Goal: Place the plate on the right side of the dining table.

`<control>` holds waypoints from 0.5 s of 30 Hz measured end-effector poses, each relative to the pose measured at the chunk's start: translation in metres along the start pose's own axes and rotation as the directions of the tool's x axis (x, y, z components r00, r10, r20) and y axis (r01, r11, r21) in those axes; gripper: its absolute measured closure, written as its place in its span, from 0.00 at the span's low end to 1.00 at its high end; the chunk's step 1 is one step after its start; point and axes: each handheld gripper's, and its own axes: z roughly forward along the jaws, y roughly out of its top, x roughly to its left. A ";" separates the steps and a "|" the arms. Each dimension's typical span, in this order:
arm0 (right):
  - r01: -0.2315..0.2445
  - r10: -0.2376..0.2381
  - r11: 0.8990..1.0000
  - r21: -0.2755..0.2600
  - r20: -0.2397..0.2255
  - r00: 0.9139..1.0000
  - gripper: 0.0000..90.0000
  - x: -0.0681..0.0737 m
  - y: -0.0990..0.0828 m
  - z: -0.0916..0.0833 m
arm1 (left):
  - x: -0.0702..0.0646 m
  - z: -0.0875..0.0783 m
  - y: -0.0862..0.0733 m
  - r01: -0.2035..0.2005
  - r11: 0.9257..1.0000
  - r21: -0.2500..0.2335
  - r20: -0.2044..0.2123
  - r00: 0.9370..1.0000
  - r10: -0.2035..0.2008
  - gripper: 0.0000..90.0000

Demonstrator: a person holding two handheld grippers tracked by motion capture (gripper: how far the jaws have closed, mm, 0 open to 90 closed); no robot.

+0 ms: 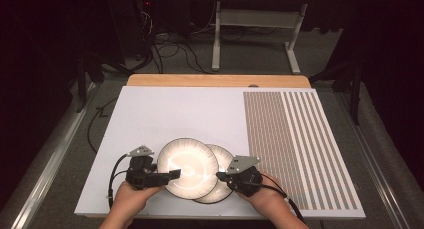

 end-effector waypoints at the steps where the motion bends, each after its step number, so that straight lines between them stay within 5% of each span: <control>1: -0.001 0.001 1.000 0.003 0.001 1.000 1.00 0.000 0.000 0.000 | 0.000 0.000 0.001 0.001 1.000 0.006 -0.002 1.000 -0.001 0.48; 15: -0.005 0.004 1.000 0.005 0.010 1.000 1.00 0.001 0.000 -0.001 | 0.000 -0.004 0.004 0.045 0.999 -0.011 -0.009 0.999 -0.045 0.66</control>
